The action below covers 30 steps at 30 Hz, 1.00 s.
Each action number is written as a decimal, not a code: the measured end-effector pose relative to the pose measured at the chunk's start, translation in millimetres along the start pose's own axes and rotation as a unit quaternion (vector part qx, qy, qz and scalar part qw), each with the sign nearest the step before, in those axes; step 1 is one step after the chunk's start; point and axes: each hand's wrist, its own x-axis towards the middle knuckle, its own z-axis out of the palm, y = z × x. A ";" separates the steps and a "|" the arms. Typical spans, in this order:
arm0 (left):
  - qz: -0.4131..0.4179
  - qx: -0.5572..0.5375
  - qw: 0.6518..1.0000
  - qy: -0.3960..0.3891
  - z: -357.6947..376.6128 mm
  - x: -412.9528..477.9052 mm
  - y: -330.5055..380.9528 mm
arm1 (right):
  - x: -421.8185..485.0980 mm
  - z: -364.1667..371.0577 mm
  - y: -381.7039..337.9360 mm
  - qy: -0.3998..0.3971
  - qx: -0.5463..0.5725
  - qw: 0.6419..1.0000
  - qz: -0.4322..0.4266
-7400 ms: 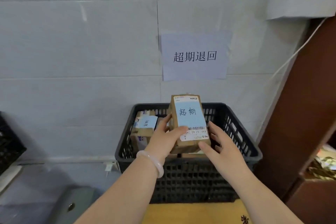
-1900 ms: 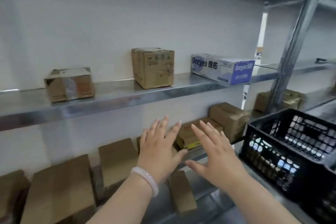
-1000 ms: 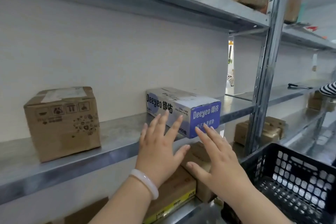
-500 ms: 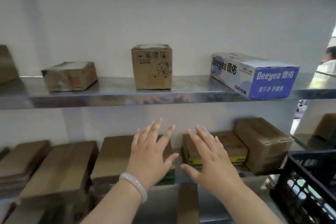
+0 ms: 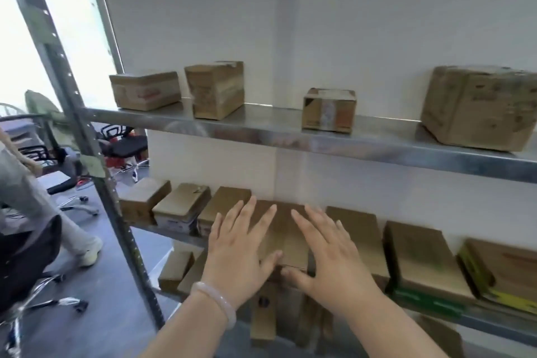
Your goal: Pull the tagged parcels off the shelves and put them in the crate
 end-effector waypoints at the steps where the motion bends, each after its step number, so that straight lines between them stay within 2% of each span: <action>1: -0.013 0.005 1.000 -0.003 -5.3 -4.6 -27.7 | 15.3 14.1 -23.9 -0.006 0.010 1.000 -0.015; 6: -0.094 0.017 0.995 -0.012 -20.1 -23.1 -148.3 | 77.7 75.1 -122.2 -0.033 0.021 0.995 -0.090; 8: -0.127 0.007 0.992 -0.018 -15.0 -30.4 -183.3 | 92.9 93.9 -143.8 -0.059 0.025 0.993 -0.099; 11: -0.135 0.010 0.991 -0.022 -4.6 -33.6 -224.4 | 117.0 115.8 -165.4 -0.086 0.033 0.991 -0.093; 16: -0.180 0.018 0.983 -0.042 13.0 -17.7 -276.1 | 162.4 154.0 -188.8 -0.113 0.039 0.988 -0.102; 22: -0.194 -0.005 0.977 -0.086 53.2 20.9 -334.1 | 229.2 197.8 -194.7 -0.139 0.066 0.983 -0.101; 26: -0.211 -0.012 0.973 -0.087 65.1 54.8 -375.1 | 273.9 218.0 -201.8 -0.171 0.077 0.974 -0.128; 30: -0.226 -0.026 0.970 -0.080 76.9 82.9 -408.1 | 318.8 236.2 -206.6 -0.202 0.081 0.969 -0.118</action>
